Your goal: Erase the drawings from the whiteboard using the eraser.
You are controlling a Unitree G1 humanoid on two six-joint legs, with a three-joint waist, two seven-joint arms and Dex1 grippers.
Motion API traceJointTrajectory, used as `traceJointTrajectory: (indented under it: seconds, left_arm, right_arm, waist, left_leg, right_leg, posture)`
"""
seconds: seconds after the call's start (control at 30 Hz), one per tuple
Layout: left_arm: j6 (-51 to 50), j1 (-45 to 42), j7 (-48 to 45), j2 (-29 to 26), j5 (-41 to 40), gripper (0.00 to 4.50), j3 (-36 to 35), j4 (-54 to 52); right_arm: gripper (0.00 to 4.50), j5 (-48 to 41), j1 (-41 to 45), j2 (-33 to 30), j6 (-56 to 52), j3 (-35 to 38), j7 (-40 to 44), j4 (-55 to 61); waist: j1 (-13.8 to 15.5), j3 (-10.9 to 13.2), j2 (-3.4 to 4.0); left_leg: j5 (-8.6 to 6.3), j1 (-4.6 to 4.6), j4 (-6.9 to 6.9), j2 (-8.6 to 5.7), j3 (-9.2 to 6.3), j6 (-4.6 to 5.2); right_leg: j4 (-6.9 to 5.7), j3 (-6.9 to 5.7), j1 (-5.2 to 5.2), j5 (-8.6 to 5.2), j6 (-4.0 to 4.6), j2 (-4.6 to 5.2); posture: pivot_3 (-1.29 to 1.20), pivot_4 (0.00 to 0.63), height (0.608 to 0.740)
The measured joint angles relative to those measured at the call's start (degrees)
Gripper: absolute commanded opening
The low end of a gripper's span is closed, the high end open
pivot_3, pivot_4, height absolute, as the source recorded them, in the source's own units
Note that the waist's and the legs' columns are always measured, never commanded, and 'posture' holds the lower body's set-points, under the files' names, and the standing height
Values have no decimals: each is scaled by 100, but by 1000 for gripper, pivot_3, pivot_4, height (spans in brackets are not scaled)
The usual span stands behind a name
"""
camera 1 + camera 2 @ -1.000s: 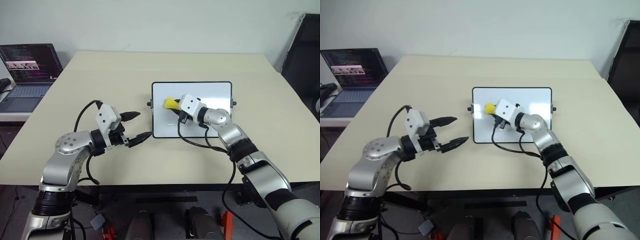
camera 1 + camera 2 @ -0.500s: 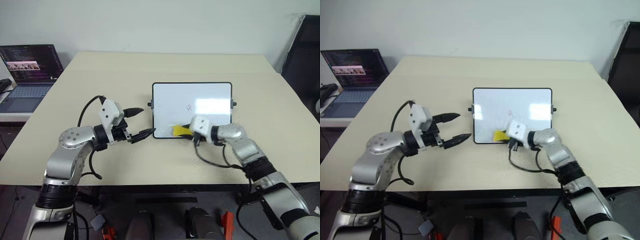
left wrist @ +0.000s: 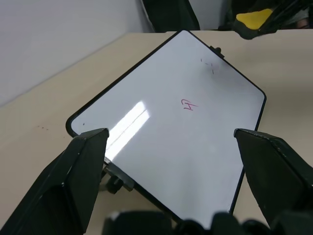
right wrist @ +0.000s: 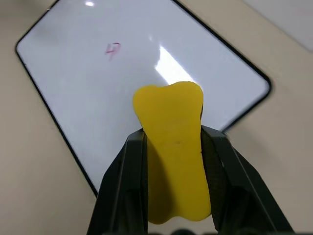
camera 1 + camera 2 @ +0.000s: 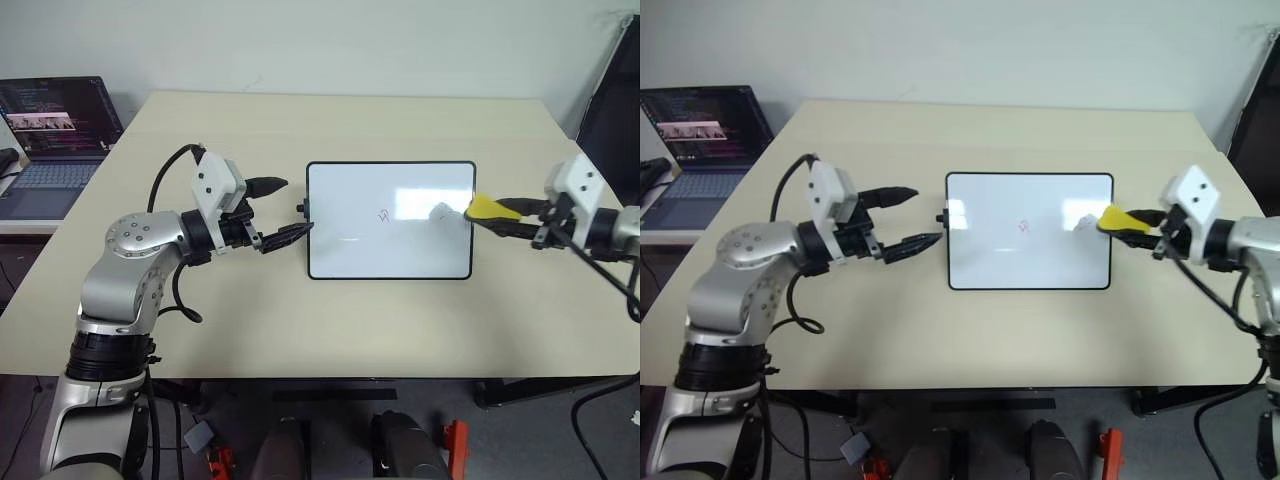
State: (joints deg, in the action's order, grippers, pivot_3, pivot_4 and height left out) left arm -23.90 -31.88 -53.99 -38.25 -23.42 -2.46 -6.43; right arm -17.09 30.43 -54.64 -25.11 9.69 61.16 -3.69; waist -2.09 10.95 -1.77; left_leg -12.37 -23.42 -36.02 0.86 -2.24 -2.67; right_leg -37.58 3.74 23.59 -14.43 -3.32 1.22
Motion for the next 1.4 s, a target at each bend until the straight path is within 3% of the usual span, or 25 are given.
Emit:
traceJointTrajectory:
  seconds: [1.4]
  left_arm:
    - [71, -221, -176, 51, 248, 4500, 453, 211]
  right_arm:
    - [1143, -256, -283, 186, -6, 151, -263, -108]
  waist:
    - [0, 1, 0]
  left_leg:
    - [1, 5, -12, -2, 0, 0]
  right_leg:
    - [-17, 5, -4, 6, 0, 0]
  posture:
    - [0, 150, 740]
